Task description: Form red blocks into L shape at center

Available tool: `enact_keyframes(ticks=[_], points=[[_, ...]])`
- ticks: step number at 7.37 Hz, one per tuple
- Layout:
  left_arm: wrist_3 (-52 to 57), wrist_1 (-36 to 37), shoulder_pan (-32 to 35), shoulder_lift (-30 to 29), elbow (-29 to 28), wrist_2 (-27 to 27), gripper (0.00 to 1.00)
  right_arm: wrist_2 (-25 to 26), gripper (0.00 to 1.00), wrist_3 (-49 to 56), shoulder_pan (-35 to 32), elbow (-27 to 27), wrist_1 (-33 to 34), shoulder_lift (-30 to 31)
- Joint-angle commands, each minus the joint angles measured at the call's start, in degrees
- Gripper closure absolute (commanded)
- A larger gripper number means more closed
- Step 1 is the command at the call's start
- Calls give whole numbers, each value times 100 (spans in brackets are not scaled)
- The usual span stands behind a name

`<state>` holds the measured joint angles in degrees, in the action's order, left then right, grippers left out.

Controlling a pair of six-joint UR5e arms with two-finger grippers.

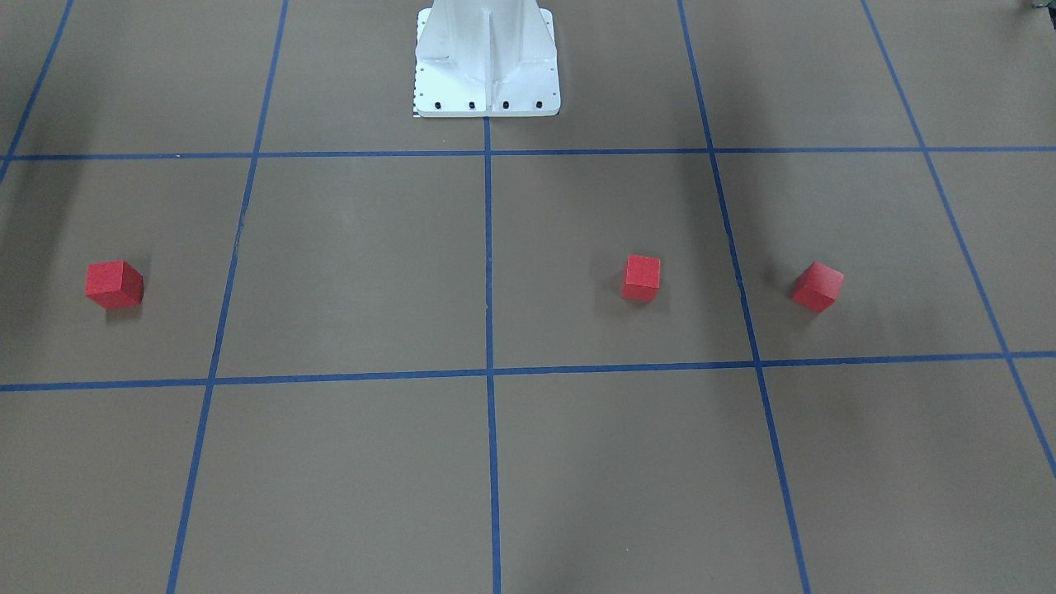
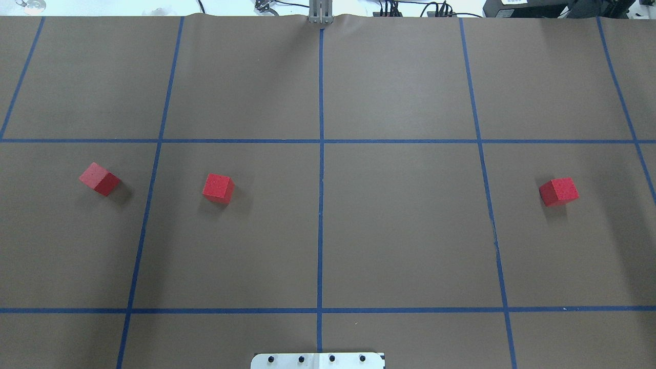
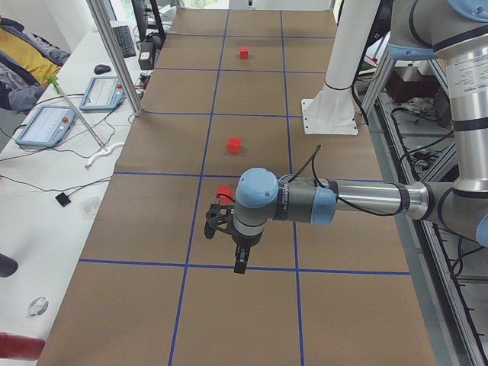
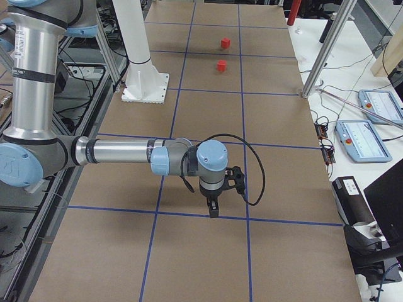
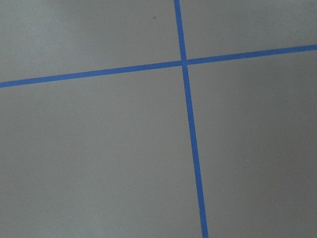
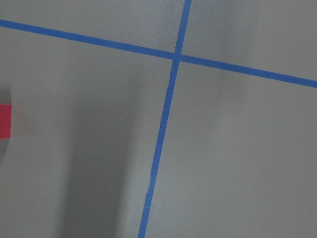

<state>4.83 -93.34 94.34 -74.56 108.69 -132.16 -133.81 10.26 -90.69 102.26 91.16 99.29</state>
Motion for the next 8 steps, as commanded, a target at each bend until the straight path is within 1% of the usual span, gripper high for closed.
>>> enact_keyframes(ticks=[1, 2, 3, 4, 5, 6, 7, 8], points=[[9, -9, -3, 12, 47, -11, 0, 30, 1, 2, -10, 188, -2, -15], [9, -9, -12, 12, 47, -37, 0, 13, 1, -33, -10, 276, -19, -76], [-52, -183, -20, -127, 73, -20, 0, 13, 1, -59, -10, 373, -324, -112], [-70, -663, 14, -172, 222, -11, 0, 21, 1, -77, -10, 426, -936, -129], [-44, -1216, 15, -355, 171, 59, 0, 21, 1, -95, -19, 365, -1647, -138], [-87, -1309, 23, -557, 118, 68, 0, -205, 1, -495, -19, 365, -1767, -156], [-70, -1405, 23, -638, -4, 24, 0, -320, 1, -890, -19, 312, -2116, -78], [-62, -1432, 23, -647, -118, 24, 0, -461, 1, -903, -19, -97, -2616, -94]])
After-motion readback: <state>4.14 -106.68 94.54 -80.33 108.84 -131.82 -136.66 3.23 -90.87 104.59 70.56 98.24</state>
